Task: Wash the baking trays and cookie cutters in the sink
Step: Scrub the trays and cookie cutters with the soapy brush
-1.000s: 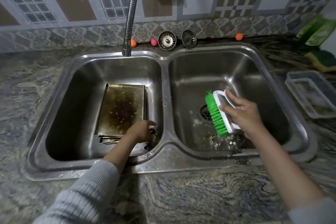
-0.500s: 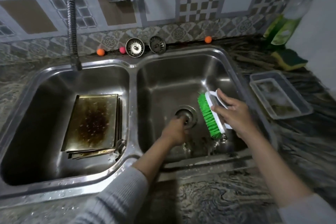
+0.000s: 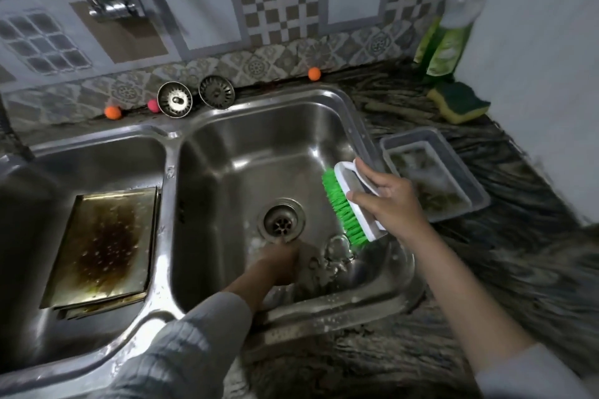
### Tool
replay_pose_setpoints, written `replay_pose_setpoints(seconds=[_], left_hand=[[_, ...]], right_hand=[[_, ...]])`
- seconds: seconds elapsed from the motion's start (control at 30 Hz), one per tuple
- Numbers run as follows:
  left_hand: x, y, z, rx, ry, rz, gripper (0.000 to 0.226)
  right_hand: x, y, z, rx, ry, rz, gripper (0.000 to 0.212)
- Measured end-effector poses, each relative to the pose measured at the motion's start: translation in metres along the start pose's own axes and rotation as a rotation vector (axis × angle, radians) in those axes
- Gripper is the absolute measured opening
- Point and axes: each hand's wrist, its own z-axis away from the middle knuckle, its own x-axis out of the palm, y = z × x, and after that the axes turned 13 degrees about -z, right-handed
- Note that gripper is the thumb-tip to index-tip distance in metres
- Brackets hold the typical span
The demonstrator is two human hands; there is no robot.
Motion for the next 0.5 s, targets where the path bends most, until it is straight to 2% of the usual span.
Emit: replay_pose_setpoints(seconds=[0.07,0.17,0.27,0.37,0.5], left_hand=[[-0.005,-0.002,-0.001,-0.048,0.040,0.169,0.040],[-0.024,-0.008,-0.001,-0.168,0.218,0.546,0.026],[-0.054,-0.008,0.006,-0.259,0.350,1.076,0.030],[-0.081,-0.004,0.013,-0.209,0.389,1.478,0.025],[-0.102,-0.001,0.016,-0.122,0.392,1.702,0.019]], right_hand=[[-0.008,-0.012,-0.002,-0.028,0.005,0.027,0.061],[-0.032,-0.040,-0.011,-0.117,0.118,0.140,0.062],[-0.063,-0.064,-0.023,-0.146,0.221,0.288,0.061],[-0.084,-0.069,-0.032,-0.102,0.221,0.494,0.062],[-0.092,-0.050,-0.039,0.005,0.143,0.650,0.063]])
